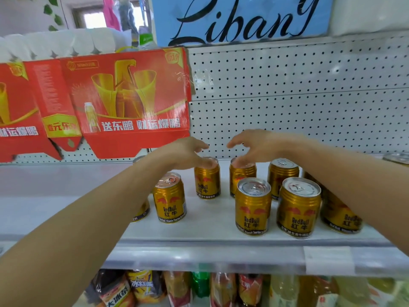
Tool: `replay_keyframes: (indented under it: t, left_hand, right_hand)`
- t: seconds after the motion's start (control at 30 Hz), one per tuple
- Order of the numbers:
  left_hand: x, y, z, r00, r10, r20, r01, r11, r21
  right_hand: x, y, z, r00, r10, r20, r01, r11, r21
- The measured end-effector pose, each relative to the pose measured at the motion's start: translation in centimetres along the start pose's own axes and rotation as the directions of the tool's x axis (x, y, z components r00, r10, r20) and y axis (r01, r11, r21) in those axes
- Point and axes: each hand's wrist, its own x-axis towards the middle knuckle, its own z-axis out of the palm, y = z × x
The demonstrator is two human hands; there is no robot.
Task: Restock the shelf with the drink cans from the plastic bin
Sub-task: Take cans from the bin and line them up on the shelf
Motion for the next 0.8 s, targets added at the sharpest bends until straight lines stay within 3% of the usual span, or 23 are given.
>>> replay_keyframes:
  t: [0.07,0.13,0.27,0.4,0.8]
  left_hand:
    - [-2.2,-1.0,-0.4,0.998,0.007,-0.068,-0.007,1.0,-0.009]
    - [-4.5,-1.8,0.0,0.996,-0.021,-0.089,0.019,1.0,-0.017]
    - [-7.2,-2.3,1.6,0.992,-0.099,-0.075,0.101,0.995,0.021]
    - [-7.9,-1.8,1.6,0.981,-0.166,-0.103,0.176,0.98,0.094]
    - [-8.4,3.3,3.7,0.998,-0.021,-0.052,0.014,0.992,-0.129]
  right_hand:
    - [-2.1,-0.5,-0.5,0.996,-0.059,-0.066,0.063,0.996,0.066]
    - [-4.4,-1.4,-0.7,0.993,-0.112,-0.037,0.115,0.989,0.097]
    - [-7.5,-2.7,0.4,0.993,-0.093,0.077,0.093,0.996,0.01]
    - [-7.9,-2.9,1.9,0.993,-0.113,0.044,0.113,0.994,-0.008]
    - [-8.6,-2.6,3.0,0.99,-0.139,-0.013,0.139,0.99,-0.023]
